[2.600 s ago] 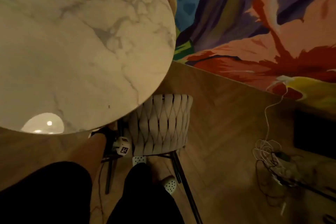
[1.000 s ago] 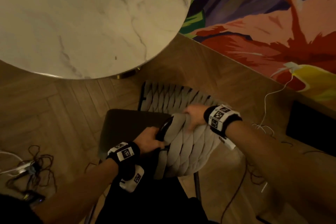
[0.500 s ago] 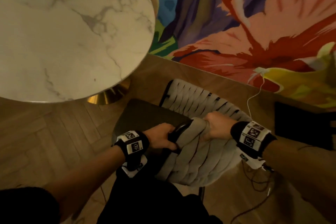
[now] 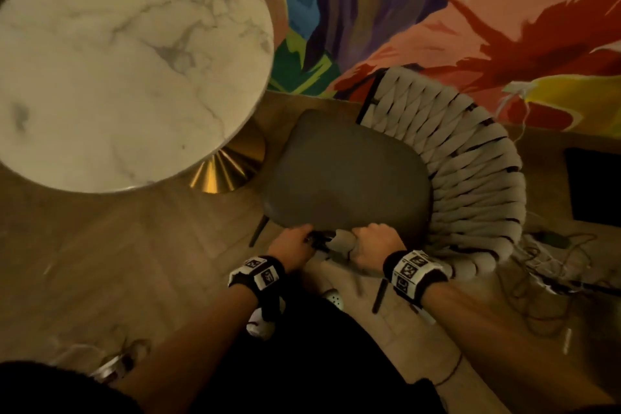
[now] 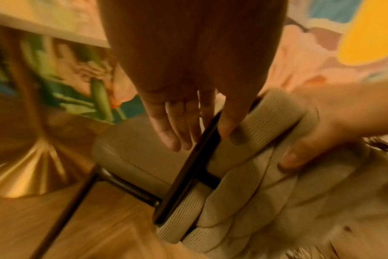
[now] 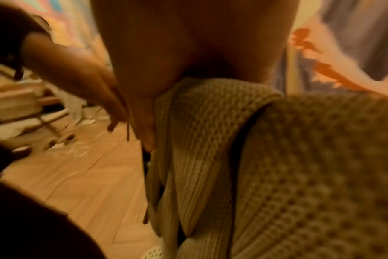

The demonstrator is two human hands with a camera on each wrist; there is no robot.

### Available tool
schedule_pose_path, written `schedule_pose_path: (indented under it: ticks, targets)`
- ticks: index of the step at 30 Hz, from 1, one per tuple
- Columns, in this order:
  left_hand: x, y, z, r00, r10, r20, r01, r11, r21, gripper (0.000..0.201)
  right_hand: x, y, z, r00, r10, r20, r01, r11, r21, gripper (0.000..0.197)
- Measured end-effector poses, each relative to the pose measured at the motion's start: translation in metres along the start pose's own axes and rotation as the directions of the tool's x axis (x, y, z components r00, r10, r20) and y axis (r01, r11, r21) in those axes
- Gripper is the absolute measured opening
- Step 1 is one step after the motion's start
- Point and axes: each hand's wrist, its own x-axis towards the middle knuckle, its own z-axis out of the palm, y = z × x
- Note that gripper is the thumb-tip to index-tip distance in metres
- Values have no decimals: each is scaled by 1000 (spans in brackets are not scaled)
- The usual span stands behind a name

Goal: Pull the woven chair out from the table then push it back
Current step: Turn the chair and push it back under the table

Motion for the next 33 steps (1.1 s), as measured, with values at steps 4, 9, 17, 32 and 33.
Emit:
schedule_pose_path:
  ticks: [4,9,17,32,33]
  targets:
    - [-24,-28,-4,968,-247,-33,217,902,-374,32,22,-10,48,990,-91,104,93,996,-16,40]
    - [-53,-45,-13,863,-499,76,252,295,-922,18,33,-5,119,981,-120,150,124,992,-22,58]
    - [-46,-43,3,860,-501,95,279,307,-910,18,-1,26,160,979,-21,202,-58,925,377,16]
    - [-23,-12,-4,905,-415,98,317,501,-805,18,-95,126,182,762,204,615,-307,-722,620,49]
    - [-27,-16,-4,898,-428,102,328,497,-804,18,-86,119,177,762,250,597,-280,-704,652,52]
